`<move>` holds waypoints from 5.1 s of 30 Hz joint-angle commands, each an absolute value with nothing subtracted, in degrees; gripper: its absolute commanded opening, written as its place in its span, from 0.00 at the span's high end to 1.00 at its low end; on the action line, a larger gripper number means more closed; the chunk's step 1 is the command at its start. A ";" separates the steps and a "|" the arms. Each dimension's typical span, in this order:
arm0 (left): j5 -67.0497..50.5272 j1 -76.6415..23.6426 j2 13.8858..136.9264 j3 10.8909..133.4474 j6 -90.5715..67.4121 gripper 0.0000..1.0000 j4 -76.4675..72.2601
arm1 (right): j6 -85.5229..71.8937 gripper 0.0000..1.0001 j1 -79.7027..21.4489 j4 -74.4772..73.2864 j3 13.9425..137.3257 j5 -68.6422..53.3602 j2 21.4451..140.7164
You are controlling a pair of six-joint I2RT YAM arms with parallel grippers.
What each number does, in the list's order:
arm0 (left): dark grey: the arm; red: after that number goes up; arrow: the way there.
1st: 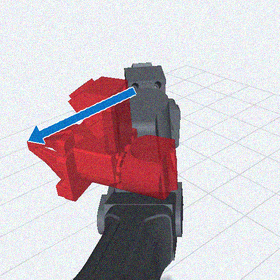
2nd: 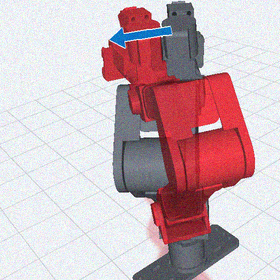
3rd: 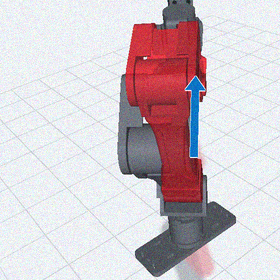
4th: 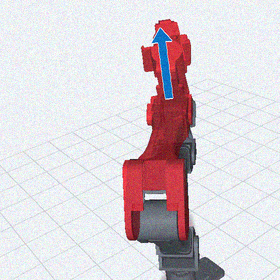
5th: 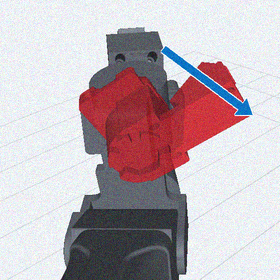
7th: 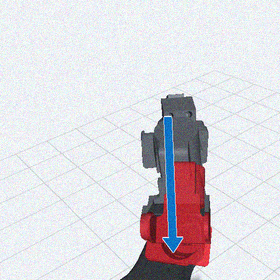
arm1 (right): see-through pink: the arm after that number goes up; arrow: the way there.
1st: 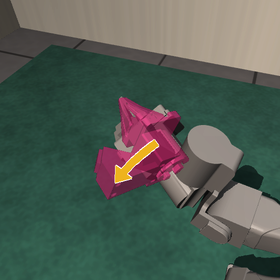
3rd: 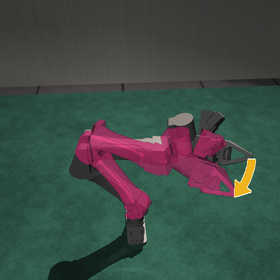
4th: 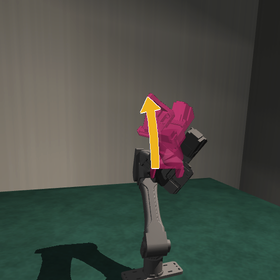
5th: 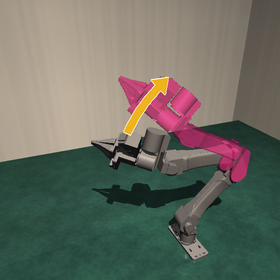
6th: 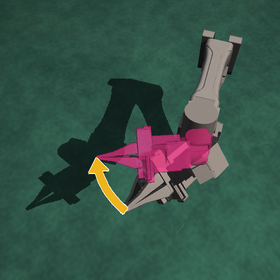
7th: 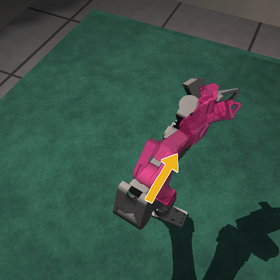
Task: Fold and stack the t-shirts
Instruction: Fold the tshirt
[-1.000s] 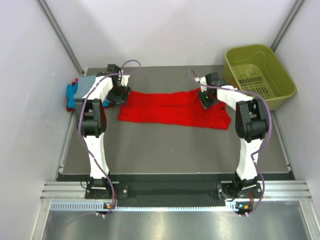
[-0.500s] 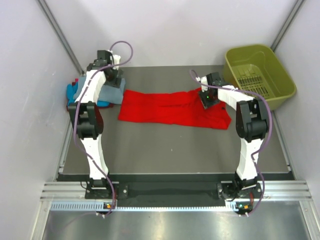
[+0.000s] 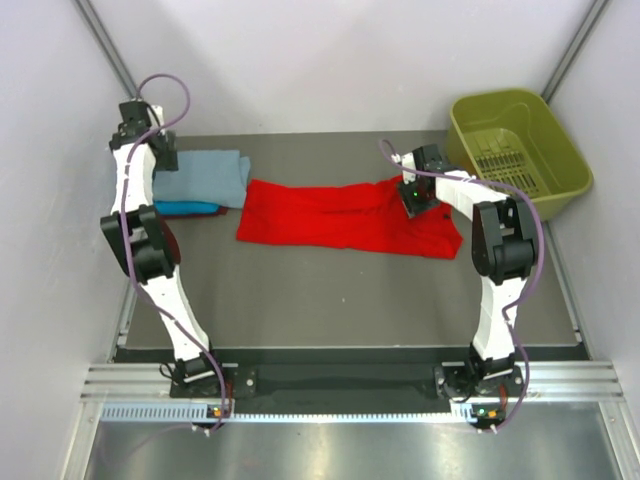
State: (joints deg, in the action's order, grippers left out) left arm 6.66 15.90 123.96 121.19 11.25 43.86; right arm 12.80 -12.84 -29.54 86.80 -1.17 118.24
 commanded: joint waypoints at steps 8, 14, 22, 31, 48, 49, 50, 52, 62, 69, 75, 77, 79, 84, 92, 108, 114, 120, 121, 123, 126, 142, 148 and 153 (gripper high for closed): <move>0.62 21.97 128.84 121.82 8.35 0.29 44.56 | 13.18 0.57 -12.57 -27.77 87.63 -0.53 118.12; -4.04 21.97 131.83 123.92 7.82 0.32 45.18 | 13.27 0.57 -12.57 -28.21 88.06 -0.53 118.04; -3.96 22.06 131.57 124.10 6.33 1.00 45.09 | 13.62 0.57 -13.44 -28.48 88.95 -0.26 118.48; -1.49 24.69 126.74 124.28 3.69 1.00 42.89 | 13.62 0.57 -14.85 -27.60 87.28 -0.26 118.12; 4.04 27.51 124.54 124.80 6.50 1.00 42.10 | 12.22 0.57 -14.77 -27.69 89.47 -1.49 121.03; 4.30 27.60 124.54 124.98 6.50 1.00 42.10 | 12.22 0.57 -15.03 -27.60 89.47 -1.67 121.11; 4.74 27.68 124.63 125.24 6.68 1.00 42.01 | 12.22 0.57 -14.86 -27.68 89.56 -1.67 121.03; 5.97 28.12 124.54 125.59 6.85 1.00 41.57 | 12.22 0.57 -14.85 -27.77 89.82 -1.67 121.03; 4.57 30.32 125.16 125.51 6.42 1.00 41.75 | 12.22 0.57 -15.12 -27.95 89.82 -1.58 120.85; 1.33 29.71 126.12 125.42 8.44 1.00 42.54 | 12.57 0.57 -15.38 -27.86 88.77 -1.23 119.88; -2.98 26.20 124.19 125.51 9.14 0.31 43.06 | 12.74 0.57 -15.47 -27.77 88.59 -1.05 119.79; -5.00 24.53 122.27 126.65 9.23 0.29 42.98 | 12.66 0.57 -15.47 -27.60 88.77 -0.97 119.79; -6.93 21.02 120.77 127.00 9.40 0.22 42.28 | 12.74 0.57 -15.56 -27.68 88.94 -0.88 119.88; -10.00 11.80 119.35 126.30 8.35 0.05 41.83 | 12.74 0.57 -15.73 -27.60 89.12 -0.88 119.97; -18.72 8.35 127.42 123.22 2.55 1.00 42.28 | 13.36 0.57 -15.73 -27.69 89.12 -0.18 118.92; -21.36 3.17 138.08 127.71 2.81 1.00 42.28 | 14.15 0.57 -15.82 -27.16 87.45 1.49 117.51; -20.57 1.76 139.04 126.39 2.02 1.00 42.10 | 14.24 0.57 -15.82 -27.25 87.19 1.67 117.60; -18.37 1.93 139.22 124.11 3.16 1.00 42.63 | 14.15 0.57 -15.73 -27.16 87.89 1.76 118.04; -18.11 2.19 139.31 124.01 3.25 1.00 42.63 | 14.15 0.57 -15.73 -27.25 87.98 1.76 118.12; -17.41 2.46 139.39 123.66 3.51 1.00 42.45 | 14.06 0.57 -15.82 -27.16 87.72 1.76 118.12; -15.65 3.07 139.75 123.49 4.21 1.00 42.45 | 14.15 0.57 -15.73 -27.16 87.63 1.76 118.04; -4.84 9.66 142.73 126.21 6.85 1.00 41.75 | 14.33 0.57 -16.08 -27.25 87.19 2.28 117.34; -4.13 13.36 142.12 126.04 7.91 1.00 41.92 | 14.50 0.57 -16.26 -27.25 86.84 2.37 117.07; -3.08 15.38 141.68 125.86 8.26 1.00 41.57 | 14.50 0.57 -16.52 -27.25 86.92 2.55 117.16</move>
